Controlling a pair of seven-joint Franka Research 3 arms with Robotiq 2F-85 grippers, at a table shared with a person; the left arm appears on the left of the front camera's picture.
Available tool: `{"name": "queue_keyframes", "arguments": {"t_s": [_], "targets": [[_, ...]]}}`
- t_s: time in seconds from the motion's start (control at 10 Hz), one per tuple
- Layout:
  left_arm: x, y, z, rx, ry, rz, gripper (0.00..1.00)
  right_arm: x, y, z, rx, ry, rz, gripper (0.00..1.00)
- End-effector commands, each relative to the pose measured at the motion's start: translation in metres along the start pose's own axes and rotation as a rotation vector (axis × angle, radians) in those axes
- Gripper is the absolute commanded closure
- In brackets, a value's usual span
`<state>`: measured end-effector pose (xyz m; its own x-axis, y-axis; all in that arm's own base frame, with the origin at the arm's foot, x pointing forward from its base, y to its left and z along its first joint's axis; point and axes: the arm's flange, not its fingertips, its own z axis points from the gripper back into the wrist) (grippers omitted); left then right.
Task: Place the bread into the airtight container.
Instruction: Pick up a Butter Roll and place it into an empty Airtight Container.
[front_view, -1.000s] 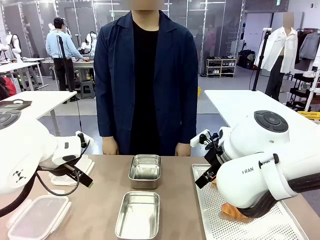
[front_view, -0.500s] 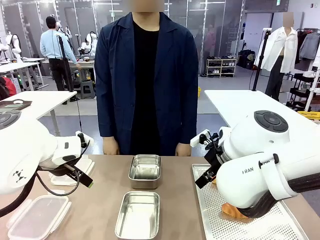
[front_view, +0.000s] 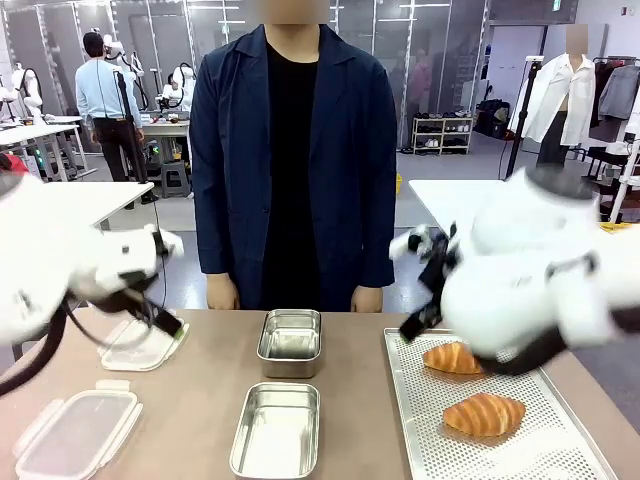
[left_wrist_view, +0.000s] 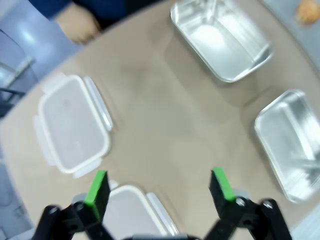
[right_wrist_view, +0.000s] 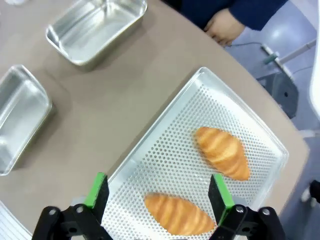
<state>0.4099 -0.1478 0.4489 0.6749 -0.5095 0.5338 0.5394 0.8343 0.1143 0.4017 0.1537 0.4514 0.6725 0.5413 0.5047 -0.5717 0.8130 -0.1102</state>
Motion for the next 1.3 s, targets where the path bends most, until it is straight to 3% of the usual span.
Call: {"name": "queue_keyframes", "arguments": {"t_s": [0.0,0.2,0.3,0.7,0.9,1.2], "targets": [[0.041,0.034,0.105,-0.127,0.018,0.009,0.0,0.031,-0.042,0.105,0.093,0.013,-0.009,0.0],[0.062,0.059,0.211,-0.121,0.002,-0.015,0.0,0.029,-0.071,0.198,0.128,0.06,0.009,0.0],[0.062,0.069,0.265,-0.146,-0.015,-0.011,0.0,0.017,-0.084,0.246,0.149,0.022,0.042,0.0],[0.005,0.09,0.393,-0.184,-0.078,0.028,0.0,-0.076,-0.097,0.374,0.131,-0.054,0.057,0.0],[-0.024,0.091,0.428,-0.128,-0.075,0.065,0.0,-0.116,-0.097,0.422,0.061,-0.076,0.01,0.0],[-0.049,0.09,0.431,-0.111,-0.086,0.099,0.0,-0.135,-0.098,0.433,0.042,-0.102,-0.004,0.0]]}}
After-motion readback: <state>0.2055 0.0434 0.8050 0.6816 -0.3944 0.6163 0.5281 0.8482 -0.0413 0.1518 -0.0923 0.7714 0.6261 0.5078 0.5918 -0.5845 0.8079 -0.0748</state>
